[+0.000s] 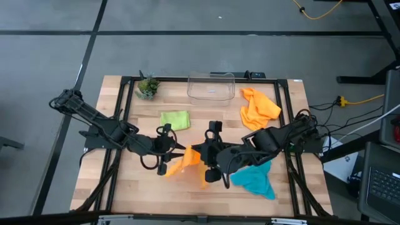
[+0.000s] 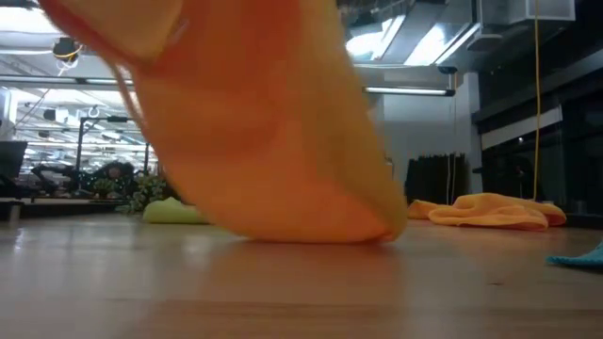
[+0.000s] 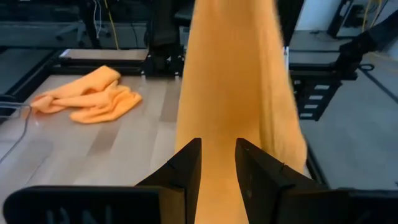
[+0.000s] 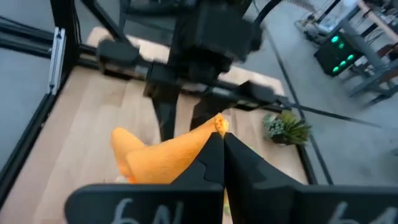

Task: Fold microfiber towels
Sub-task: Fold the bottom microfiber cloth

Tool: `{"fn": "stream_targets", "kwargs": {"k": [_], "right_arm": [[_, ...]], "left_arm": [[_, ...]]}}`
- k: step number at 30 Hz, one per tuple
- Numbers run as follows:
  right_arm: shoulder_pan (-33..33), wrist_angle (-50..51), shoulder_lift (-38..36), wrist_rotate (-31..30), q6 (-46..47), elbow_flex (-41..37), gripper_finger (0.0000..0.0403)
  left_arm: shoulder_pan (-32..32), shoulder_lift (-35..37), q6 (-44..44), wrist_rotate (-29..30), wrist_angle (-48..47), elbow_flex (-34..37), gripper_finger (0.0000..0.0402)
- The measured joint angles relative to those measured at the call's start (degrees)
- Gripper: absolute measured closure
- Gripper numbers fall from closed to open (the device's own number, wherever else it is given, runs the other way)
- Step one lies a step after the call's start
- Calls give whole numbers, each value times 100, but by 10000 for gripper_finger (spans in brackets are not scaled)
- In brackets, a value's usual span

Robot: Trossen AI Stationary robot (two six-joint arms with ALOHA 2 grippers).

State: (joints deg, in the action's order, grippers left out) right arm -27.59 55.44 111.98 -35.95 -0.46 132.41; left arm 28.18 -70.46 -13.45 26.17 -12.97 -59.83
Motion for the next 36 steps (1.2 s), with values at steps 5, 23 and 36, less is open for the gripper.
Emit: {"fn": "stream_targets", "kwargs": {"k": [5,23,36], "right_arm": [[-50,59,-8,-618,-37,266,403],[-120,336,-103,-1052,-60,255,403],[-66,-42,-103,-1048,-149,255,403]], "left_arm": [[61,0,-469,74,-546,0,310],[658,-280,-2341,-60,-1944,-63,310],[739,-1015,-880,654,-487,-87,310]]}}
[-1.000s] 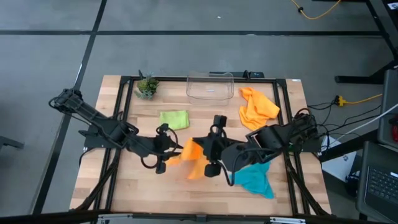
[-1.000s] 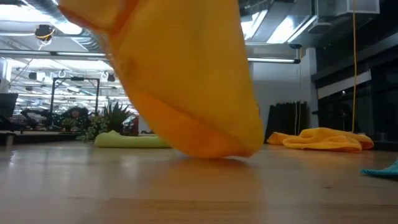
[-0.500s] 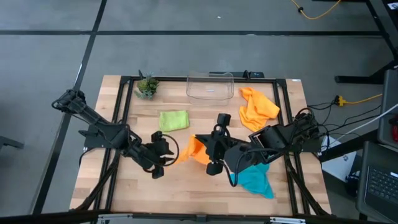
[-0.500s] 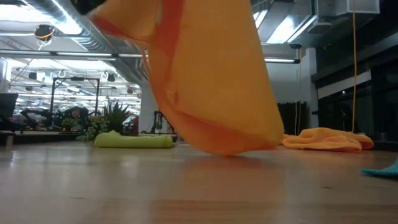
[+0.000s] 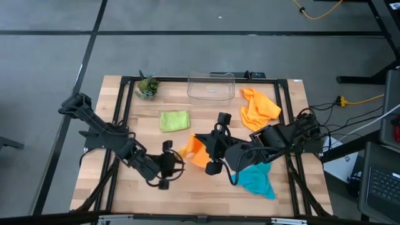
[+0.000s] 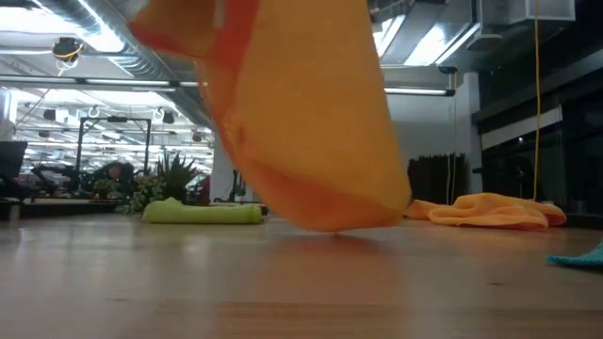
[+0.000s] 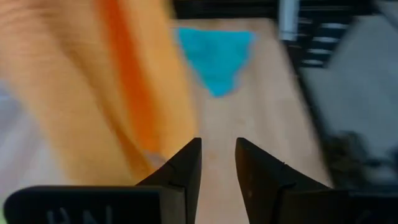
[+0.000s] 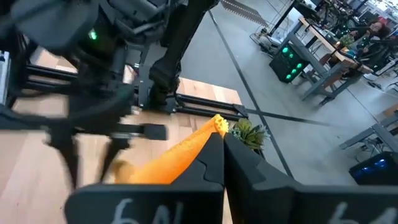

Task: Fold microfiber towels
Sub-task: Fold the bottom microfiber cloth

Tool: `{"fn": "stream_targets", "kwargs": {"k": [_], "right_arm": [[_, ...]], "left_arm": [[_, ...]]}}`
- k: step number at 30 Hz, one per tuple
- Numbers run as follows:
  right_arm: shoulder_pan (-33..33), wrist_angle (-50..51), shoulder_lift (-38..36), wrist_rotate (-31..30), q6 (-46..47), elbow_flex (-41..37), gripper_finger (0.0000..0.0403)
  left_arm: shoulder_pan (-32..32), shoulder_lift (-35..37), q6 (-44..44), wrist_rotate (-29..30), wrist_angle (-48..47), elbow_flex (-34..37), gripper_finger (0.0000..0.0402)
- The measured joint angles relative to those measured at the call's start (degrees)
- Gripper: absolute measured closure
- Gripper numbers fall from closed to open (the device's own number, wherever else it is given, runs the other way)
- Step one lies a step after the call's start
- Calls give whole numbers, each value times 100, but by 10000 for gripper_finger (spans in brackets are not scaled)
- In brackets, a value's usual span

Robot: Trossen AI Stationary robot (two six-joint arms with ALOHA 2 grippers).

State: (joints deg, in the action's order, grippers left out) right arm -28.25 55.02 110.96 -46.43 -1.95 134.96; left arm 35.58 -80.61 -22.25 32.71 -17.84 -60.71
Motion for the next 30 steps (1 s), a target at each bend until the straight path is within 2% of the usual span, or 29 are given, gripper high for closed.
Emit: {"fn": "stream_targets", "kwargs": {"k": [5,9,15,21,30], "right_arm": [[-68,7,0,6,3,0,403],[-195,7,0,15,-2,0,403],[-363,132,0,40,22,0,403],[-466,191,0,692,184,0,403],[-544,135,0,1012,456,0,403]], "left_arm": [[-42,-67,-275,1524,-385,2,310],[-40,-67,-407,2342,-701,2,310],[16,-67,-423,2492,-774,2,310],[37,-67,-425,2771,-886,4,310],[-2,-67,-421,3121,-914,4,310]]}}
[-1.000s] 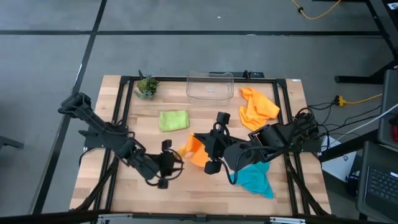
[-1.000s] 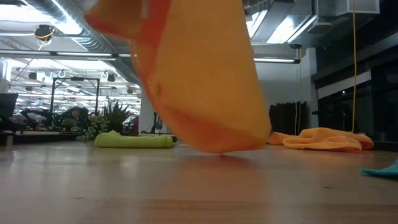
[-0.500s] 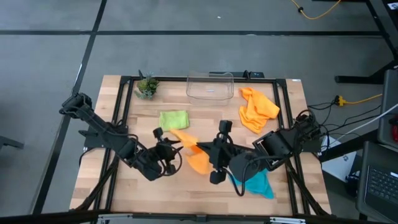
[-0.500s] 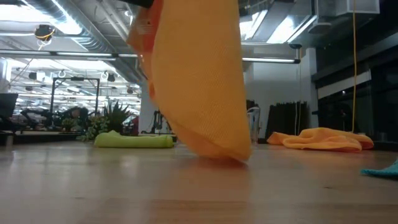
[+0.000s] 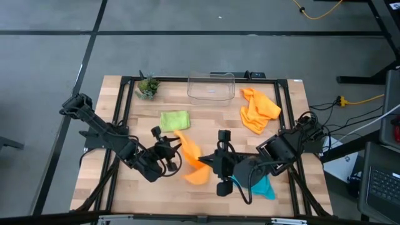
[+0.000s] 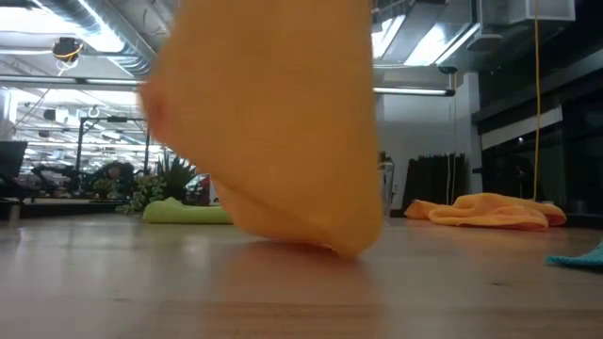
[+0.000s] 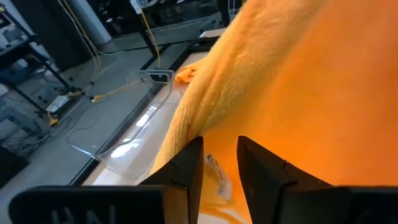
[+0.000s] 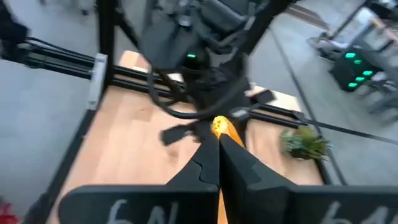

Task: Fold microfiber towels
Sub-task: Fold the bottom microfiber cloth

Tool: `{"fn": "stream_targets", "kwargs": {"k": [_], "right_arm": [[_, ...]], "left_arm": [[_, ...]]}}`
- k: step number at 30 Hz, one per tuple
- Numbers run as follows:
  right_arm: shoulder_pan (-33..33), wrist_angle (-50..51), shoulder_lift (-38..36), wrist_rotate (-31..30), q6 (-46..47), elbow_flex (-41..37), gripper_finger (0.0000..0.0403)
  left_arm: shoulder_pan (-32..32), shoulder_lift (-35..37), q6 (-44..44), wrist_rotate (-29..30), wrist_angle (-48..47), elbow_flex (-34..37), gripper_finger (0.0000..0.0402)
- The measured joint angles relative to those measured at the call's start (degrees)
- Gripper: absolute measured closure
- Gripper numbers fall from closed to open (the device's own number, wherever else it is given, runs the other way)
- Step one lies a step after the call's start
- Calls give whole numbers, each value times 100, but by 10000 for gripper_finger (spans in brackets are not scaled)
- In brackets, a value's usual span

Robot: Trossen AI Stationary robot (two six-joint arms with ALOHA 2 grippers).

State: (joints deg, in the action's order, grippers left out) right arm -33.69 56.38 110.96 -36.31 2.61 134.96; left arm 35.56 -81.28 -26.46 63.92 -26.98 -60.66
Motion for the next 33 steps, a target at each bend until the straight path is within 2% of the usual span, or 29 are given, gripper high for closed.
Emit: {"fn": "stream_targets", "kwargs": {"k": [5,9,20,24,29,33], "right_arm": [[-18,-116,0,349,33,0,403],[-77,-249,0,358,-11,0,403],[-52,33,0,355,-119,0,402],[-49,415,0,414,112,0,402],[-23,538,-4,1139,162,-31,402],[-7,564,16,1578,179,-35,402]], "left_arm": [[-111,0,-42,7,-113,0,310],[-203,0,-31,-75,-124,0,310],[-398,0,3,-1806,-63,2,310],[-167,0,383,-2104,691,7,310],[21,0,1520,-2108,1984,7,310],[-121,0,1783,-2380,2467,4,308]]}}
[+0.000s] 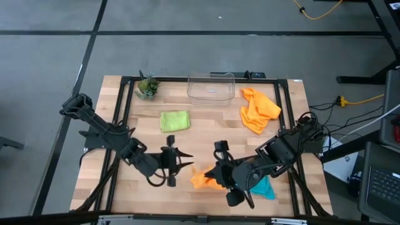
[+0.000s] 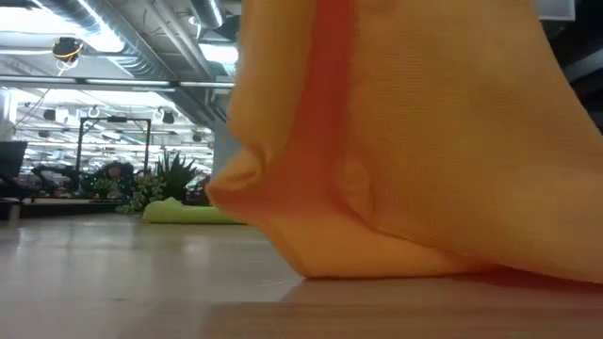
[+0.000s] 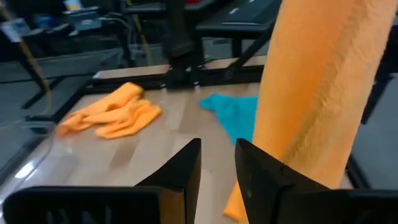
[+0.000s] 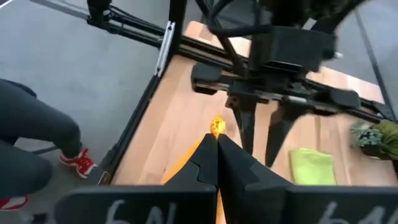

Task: Fold microfiber towels
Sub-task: Fold the bottom microfiber cloth

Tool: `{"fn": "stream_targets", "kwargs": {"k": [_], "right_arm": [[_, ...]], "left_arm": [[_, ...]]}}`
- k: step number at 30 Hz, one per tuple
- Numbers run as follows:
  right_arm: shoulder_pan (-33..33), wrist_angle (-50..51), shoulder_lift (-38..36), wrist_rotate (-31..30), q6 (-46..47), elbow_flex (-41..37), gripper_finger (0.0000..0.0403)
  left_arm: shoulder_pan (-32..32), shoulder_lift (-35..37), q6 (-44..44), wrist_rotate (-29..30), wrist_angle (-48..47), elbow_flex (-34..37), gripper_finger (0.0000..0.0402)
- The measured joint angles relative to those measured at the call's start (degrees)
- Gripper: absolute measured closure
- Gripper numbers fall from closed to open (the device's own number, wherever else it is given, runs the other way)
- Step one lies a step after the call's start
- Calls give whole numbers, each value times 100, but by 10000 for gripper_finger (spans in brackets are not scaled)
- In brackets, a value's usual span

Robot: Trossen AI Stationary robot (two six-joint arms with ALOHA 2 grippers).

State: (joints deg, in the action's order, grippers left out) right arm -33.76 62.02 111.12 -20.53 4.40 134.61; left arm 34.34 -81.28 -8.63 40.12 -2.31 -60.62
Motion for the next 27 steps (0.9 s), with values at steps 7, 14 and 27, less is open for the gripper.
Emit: {"fn": "stream_targets", "kwargs": {"k": [7,14,27], "right_arm": [[43,481,168,262,358,-2,402],[66,576,318,178,434,-7,402],[236,544,323,-337,424,-7,402]], "left_arm": [[-288,0,17,-1282,887,0,271],[-453,0,-25,-1873,1058,-4,220],[-492,-9,-27,-2341,1250,-4,208]]}}
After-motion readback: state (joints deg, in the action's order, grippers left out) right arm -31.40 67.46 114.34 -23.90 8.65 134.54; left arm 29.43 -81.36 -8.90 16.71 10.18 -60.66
